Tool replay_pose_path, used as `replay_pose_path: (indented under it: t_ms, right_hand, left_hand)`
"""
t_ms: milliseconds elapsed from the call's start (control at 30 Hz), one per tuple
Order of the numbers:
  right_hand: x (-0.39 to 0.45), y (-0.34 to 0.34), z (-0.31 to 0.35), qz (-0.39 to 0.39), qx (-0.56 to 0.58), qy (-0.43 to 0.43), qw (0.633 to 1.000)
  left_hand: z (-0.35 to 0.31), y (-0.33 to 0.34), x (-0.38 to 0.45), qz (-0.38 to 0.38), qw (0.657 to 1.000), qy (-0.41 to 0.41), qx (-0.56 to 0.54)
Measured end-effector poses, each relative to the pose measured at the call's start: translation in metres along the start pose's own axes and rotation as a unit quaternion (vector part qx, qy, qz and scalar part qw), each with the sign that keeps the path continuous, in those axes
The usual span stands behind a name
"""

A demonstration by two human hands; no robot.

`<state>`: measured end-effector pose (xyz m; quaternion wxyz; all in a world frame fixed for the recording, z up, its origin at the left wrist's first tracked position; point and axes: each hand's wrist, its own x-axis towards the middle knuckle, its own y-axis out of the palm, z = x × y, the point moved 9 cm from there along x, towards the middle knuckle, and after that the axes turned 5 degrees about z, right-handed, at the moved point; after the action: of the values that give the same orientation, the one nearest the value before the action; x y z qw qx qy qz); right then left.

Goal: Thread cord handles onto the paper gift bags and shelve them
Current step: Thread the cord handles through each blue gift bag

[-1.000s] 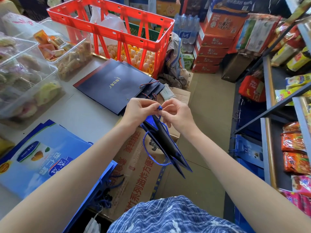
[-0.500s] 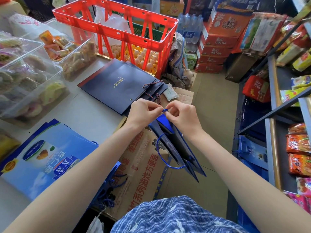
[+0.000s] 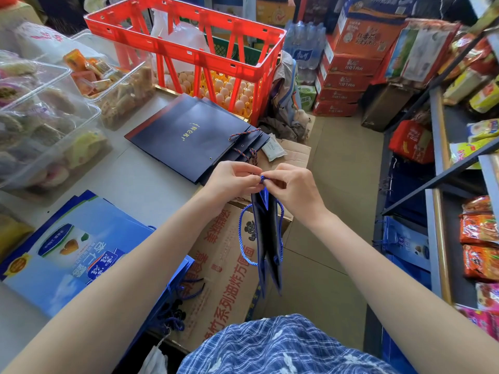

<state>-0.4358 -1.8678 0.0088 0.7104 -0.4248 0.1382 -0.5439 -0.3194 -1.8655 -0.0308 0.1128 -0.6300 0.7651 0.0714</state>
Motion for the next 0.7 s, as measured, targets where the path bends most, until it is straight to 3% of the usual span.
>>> replay_pose_path:
  t_ms: [267,400,600,700]
  right_hand:
    - [-0.003,0.002,-0.003,0.029,-0.005,0.014,0.999]
    - [-0.006,0.000,-0.001,0.033,-0.010,-0.003,0.999]
    - [-0.007,0.003,0.000,0.069,-0.001,-0.005,0.998]
    - [-0.010,0.001,0.000,0.067,0.001,-0.007,0.998]
  left_hand:
    - [-0.023,-0.001,-0.004,-0.037,0.956,0.079,0.279]
    - [-0.021,0.002,-0.006,-0.023,0.952,0.073,0.296]
    - [-0.010,0.002,-0.005,-0.011,0.974,0.048,0.222]
    - [-0.017,0.006,-0.007,0.008,0.960,0.079,0.269]
